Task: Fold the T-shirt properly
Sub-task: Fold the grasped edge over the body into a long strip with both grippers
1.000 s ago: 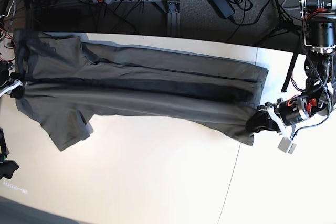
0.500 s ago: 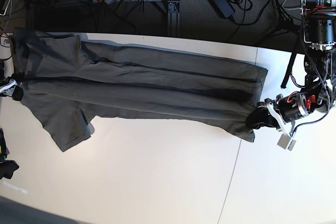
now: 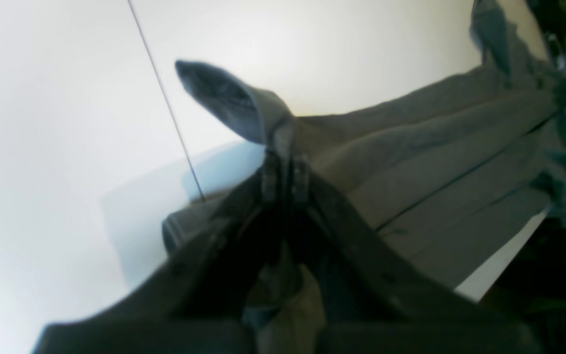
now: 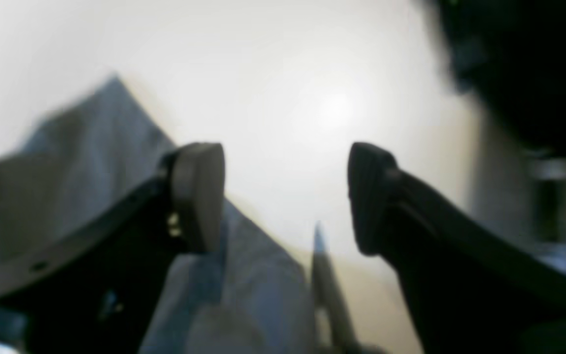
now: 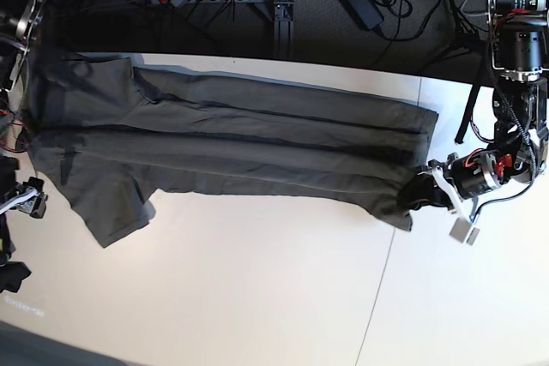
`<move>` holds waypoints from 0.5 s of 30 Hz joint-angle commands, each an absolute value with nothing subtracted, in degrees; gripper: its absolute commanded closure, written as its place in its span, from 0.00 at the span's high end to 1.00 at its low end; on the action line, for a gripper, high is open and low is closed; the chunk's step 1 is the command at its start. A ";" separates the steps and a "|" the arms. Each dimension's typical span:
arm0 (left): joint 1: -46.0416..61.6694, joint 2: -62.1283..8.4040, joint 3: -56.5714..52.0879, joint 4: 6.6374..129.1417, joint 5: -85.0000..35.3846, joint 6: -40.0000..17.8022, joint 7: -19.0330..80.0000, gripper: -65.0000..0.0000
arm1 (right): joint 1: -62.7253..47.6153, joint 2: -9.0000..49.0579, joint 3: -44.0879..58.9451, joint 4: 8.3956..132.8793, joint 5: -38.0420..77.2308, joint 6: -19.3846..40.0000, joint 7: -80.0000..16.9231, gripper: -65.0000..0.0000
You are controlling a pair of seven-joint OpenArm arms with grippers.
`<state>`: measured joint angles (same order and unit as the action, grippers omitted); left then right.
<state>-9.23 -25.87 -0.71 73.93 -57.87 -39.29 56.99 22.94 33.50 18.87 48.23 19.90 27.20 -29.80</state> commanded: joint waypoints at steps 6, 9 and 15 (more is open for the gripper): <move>-10.31 -26.68 -1.08 74.89 -59.13 -40.00 55.99 0.00 | 29.34 32.60 9.41 39.90 19.25 30.00 -26.28 0.60; -10.31 -26.68 -1.08 74.89 -59.11 -40.00 55.99 0.00 | 29.32 31.79 6.72 39.90 18.83 30.02 -26.35 0.60; -10.31 -26.68 -1.08 74.89 -59.13 -40.00 55.94 0.00 | 29.32 29.34 3.95 39.92 19.05 30.02 -27.38 0.60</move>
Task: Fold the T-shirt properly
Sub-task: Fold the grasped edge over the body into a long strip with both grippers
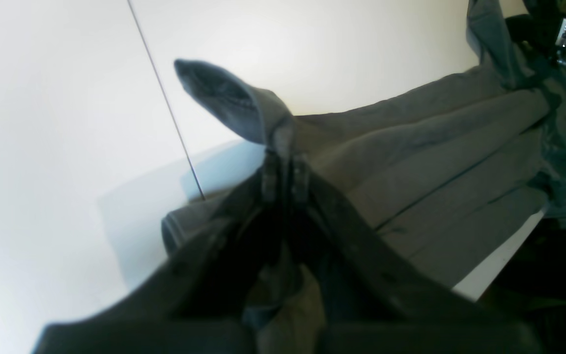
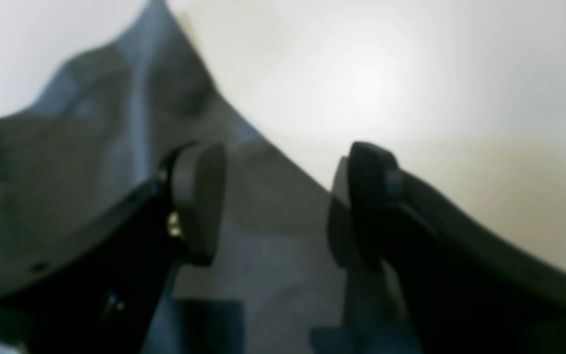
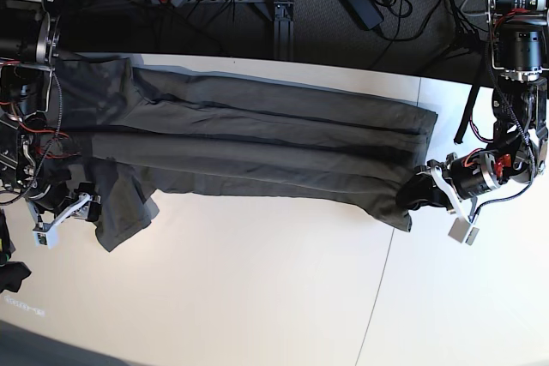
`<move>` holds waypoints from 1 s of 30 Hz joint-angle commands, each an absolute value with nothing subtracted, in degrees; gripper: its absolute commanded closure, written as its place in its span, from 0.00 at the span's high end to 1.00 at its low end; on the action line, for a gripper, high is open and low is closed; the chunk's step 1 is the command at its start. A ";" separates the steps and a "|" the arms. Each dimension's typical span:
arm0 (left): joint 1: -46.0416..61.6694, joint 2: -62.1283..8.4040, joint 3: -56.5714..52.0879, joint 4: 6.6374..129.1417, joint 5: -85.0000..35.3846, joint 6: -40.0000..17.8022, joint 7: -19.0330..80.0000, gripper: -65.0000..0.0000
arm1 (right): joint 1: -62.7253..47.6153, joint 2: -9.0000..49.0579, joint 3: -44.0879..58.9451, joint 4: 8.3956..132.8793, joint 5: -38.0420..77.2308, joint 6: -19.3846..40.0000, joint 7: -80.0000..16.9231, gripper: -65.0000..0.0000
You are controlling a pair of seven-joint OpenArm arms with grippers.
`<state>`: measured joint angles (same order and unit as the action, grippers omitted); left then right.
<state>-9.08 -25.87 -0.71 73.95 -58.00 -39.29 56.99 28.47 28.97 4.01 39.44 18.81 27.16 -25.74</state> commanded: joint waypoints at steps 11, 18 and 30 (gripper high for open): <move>-10.31 -26.68 -1.08 74.89 -59.13 -40.00 55.72 0.00 | 28.14 27.11 3.95 39.92 17.76 30.06 -28.53 0.29; -10.33 -26.68 -1.08 74.89 -59.07 -40.00 54.63 0.00 | 27.88 27.16 3.95 39.99 17.78 30.04 -28.25 0.00; -11.27 -27.51 -1.08 79.00 -62.74 -40.00 57.65 0.00 | 23.59 31.99 4.19 55.13 27.20 30.13 -32.77 0.00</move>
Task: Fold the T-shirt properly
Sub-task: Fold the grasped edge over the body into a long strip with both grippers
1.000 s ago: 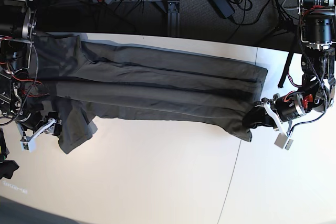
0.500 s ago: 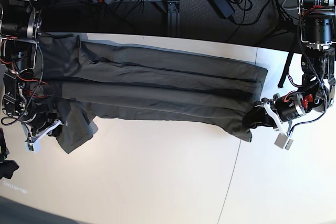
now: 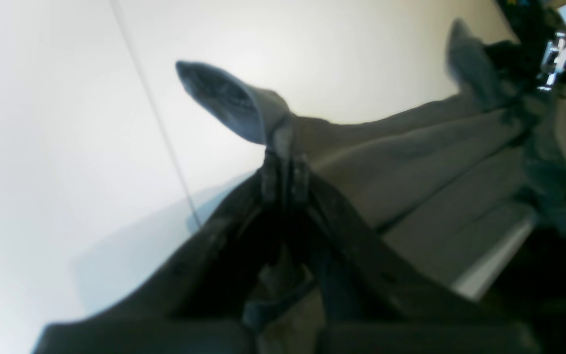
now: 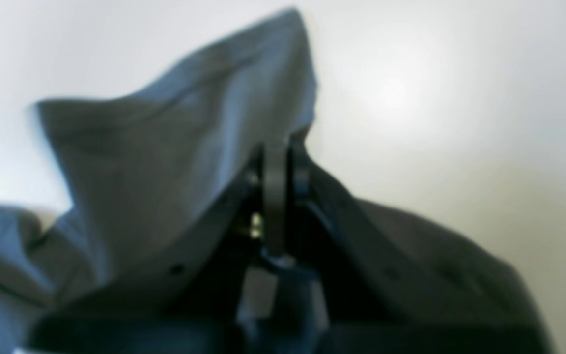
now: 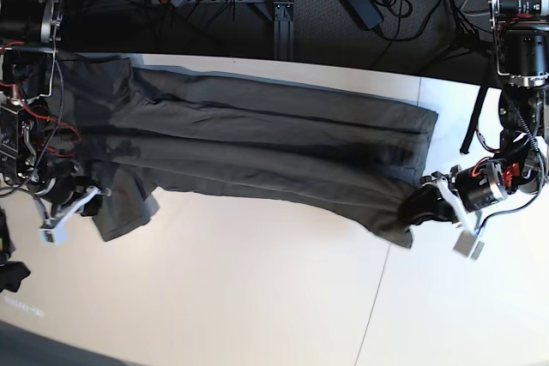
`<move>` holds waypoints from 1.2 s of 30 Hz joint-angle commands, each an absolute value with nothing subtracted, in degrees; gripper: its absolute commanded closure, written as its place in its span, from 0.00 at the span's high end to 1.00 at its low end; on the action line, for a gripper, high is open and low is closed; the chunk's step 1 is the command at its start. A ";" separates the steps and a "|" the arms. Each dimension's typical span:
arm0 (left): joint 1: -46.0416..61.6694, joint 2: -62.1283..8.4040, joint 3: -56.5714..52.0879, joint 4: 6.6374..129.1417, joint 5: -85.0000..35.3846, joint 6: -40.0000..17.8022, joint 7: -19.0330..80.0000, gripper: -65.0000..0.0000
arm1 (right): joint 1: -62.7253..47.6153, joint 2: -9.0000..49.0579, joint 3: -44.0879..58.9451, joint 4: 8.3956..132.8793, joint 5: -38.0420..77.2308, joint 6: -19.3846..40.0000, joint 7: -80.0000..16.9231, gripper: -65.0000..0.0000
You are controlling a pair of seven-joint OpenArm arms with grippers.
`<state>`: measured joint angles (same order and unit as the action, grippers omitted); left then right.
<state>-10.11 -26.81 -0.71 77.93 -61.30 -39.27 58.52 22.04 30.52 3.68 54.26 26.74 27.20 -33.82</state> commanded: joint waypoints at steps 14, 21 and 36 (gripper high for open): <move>-0.54 -30.72 -1.10 91.55 -63.22 -40.00 58.28 0.00 | -2.61 36.42 23.55 88.20 37.91 30.26 -41.93 0.00; 0.99 -31.46 -1.10 91.55 -63.20 -40.00 58.98 0.00 | -12.01 36.47 33.36 92.64 43.05 30.26 -43.90 0.00; 2.26 -31.46 -1.37 91.53 -62.57 -40.00 58.06 0.52 | -19.14 35.38 36.36 92.62 43.90 30.22 -44.58 0.66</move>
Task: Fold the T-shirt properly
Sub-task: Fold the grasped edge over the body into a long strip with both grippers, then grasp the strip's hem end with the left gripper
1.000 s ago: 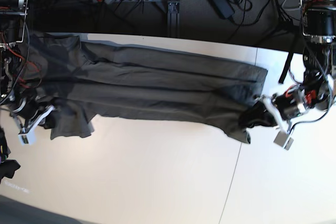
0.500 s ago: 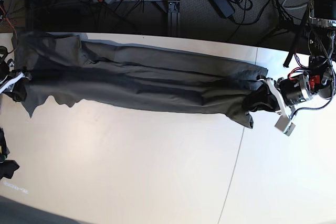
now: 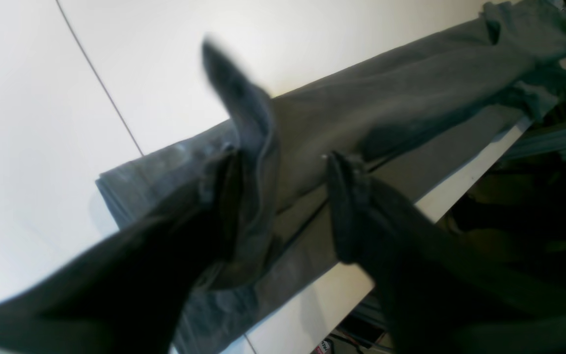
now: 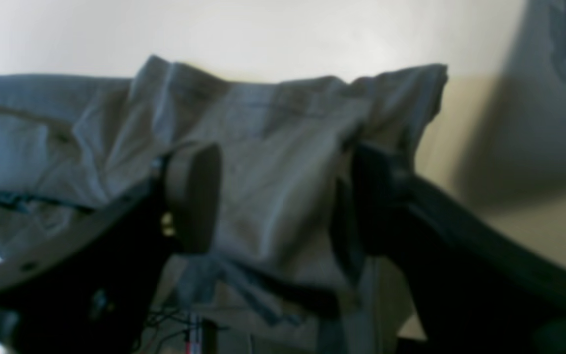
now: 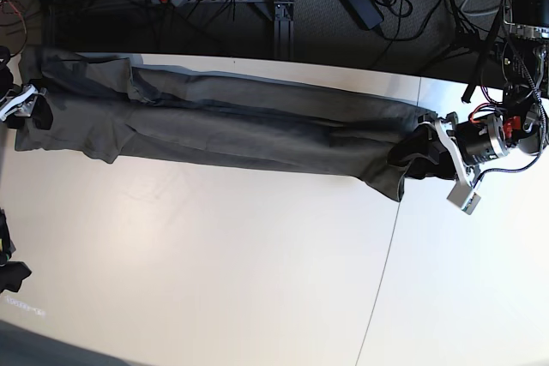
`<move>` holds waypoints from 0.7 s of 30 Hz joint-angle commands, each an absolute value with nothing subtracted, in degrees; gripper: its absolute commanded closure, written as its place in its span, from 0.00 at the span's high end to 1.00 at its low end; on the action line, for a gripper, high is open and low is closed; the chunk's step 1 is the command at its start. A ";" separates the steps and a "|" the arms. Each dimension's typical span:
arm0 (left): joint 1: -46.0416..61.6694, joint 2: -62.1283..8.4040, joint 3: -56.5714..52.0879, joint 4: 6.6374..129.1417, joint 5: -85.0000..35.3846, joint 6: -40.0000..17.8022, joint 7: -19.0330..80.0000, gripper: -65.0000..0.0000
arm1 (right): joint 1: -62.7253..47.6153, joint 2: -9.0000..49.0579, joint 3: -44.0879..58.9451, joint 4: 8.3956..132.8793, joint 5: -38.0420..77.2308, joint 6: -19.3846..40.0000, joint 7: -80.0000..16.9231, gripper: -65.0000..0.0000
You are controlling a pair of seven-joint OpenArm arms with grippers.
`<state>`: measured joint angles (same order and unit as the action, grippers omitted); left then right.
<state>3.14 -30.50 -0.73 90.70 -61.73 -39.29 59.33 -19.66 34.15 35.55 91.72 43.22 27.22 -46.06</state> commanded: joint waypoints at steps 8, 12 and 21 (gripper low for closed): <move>5.50 -31.44 -11.03 91.26 -55.22 -40.00 53.39 0.67 | -18.02 35.07 36.38 92.82 44.07 30.22 -43.92 0.65; 8.16 -31.38 -12.97 89.32 -54.00 -40.00 51.57 0.67 | -16.34 35.05 36.38 93.06 44.69 30.24 -43.90 0.65; 10.46 -26.55 -12.99 82.32 -54.28 -40.00 50.63 0.67 | -15.62 33.74 36.36 93.12 45.43 30.24 -43.97 0.65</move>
<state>10.90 -25.69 -12.67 81.93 -54.28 -39.24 50.92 -16.03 32.25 35.62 92.29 44.62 27.22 -45.25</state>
